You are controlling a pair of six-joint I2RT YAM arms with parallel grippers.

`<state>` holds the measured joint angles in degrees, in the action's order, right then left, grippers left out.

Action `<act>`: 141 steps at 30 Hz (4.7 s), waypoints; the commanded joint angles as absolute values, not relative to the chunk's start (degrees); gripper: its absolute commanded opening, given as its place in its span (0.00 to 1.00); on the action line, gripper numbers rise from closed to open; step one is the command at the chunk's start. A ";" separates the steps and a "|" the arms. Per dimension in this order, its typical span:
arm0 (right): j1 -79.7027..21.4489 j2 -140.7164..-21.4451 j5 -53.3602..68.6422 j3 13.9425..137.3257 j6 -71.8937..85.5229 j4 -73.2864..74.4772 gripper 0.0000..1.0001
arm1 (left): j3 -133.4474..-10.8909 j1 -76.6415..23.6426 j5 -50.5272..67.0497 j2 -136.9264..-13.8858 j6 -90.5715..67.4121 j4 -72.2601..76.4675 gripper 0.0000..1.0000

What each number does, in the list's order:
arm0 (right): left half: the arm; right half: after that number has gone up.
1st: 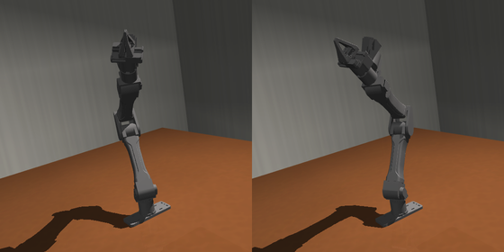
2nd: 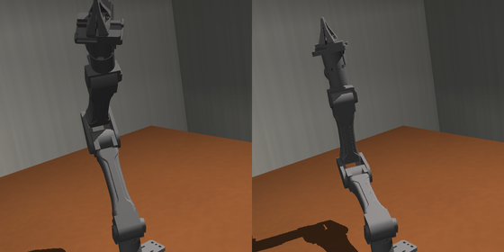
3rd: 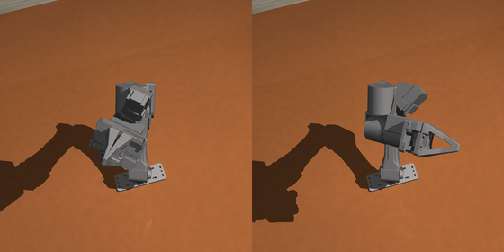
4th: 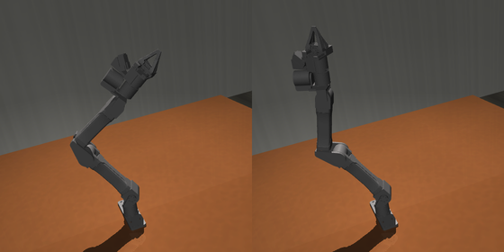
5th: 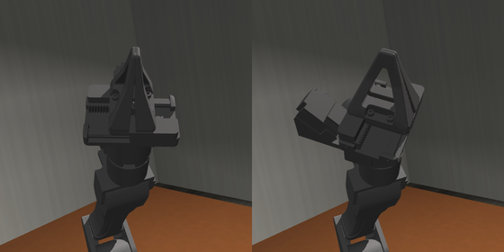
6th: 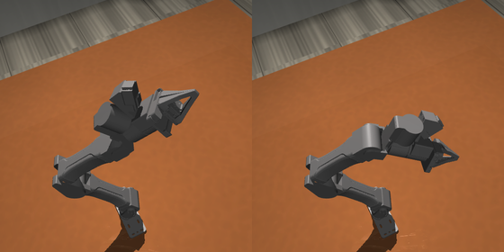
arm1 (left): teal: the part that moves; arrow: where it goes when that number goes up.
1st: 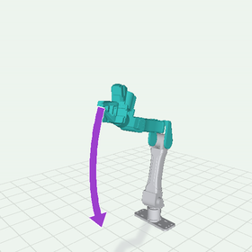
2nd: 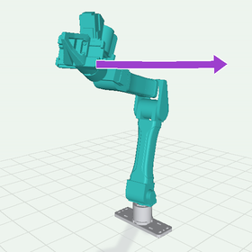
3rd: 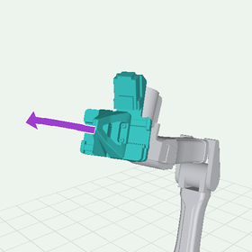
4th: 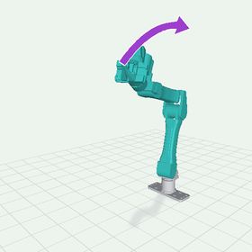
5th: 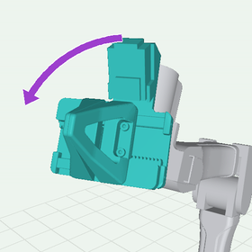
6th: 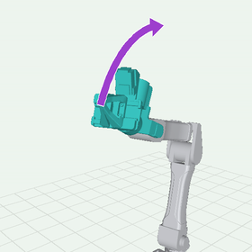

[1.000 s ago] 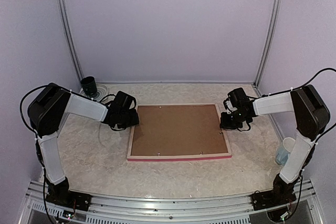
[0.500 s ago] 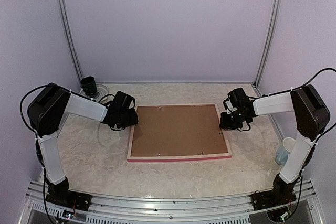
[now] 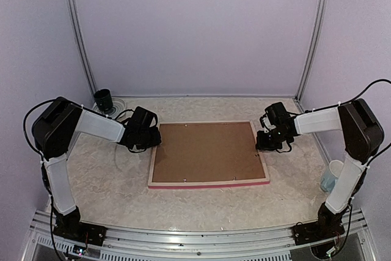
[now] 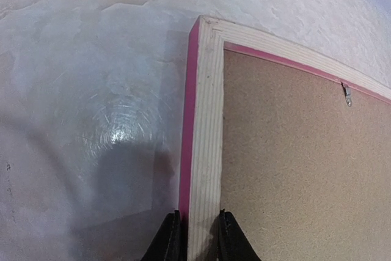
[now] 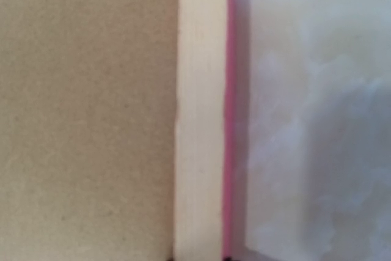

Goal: Put the photo into the frame
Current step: Press the fastener onto the backboard, then pick up the photo frame from the center of the board.

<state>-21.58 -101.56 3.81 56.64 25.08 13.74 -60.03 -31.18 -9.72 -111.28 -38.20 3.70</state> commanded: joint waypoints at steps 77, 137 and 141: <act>-22.24 -105.30 7.18 60.03 23.81 15.56 0.02 | -73.09 -29.18 10.50 -112.50 -11.74 -19.73 0.26; -21.18 -75.52 5.61 42.30 26.04 20.35 0.94 | -49.45 -67.56 -5.54 -86.59 4.88 4.79 0.99; -21.18 -71.53 5.70 41.05 26.34 22.28 0.94 | -49.59 -70.28 -2.68 -90.01 9.56 5.38 0.99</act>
